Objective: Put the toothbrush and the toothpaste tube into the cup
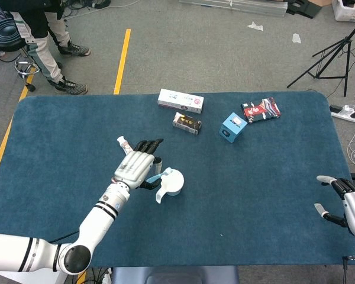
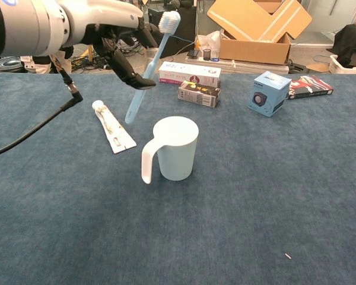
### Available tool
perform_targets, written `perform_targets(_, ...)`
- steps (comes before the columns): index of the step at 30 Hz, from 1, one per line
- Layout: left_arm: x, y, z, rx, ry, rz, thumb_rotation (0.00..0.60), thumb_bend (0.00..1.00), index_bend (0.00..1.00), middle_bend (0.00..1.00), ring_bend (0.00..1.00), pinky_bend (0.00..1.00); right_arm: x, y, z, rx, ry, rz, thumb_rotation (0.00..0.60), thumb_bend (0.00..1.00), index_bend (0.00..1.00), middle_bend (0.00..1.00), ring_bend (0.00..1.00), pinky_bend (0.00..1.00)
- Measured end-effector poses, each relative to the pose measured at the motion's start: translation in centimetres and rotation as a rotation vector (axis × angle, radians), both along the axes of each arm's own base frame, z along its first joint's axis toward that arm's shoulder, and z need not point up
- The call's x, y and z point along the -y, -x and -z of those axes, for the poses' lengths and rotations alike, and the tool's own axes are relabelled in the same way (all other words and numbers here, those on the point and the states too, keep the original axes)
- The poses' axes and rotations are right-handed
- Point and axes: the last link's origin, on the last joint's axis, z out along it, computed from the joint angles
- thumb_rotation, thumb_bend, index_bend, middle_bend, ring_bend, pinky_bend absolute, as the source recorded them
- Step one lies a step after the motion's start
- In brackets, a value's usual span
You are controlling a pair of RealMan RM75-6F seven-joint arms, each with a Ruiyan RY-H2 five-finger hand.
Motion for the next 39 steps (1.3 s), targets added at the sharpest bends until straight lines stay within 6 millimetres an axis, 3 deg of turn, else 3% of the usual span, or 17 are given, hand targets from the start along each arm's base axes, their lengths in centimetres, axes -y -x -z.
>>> perform_targets(24, -0.7, -3.6, 2.5, 0.047, 0.028, 0.015, 0.6, 0.32, 0.57, 0.0, 0.0, 0.0, -0.1, 0.1, -0.5, 0.026, -0.005, -0.002, 0.6, 0.16, 0.33, 0.42, 0.34, 0.47)
perform_targets(39, -1.4, -3.9, 5.2, 0.097, 0.071, -0.016, 0.6, 0.32, 0.57, 0.0, 0.0, 0.0, -0.1, 0.2, -0.6, 0.032, -0.009, -0.003, 0.6, 0.16, 0.33, 0.42, 0.34, 0.47)
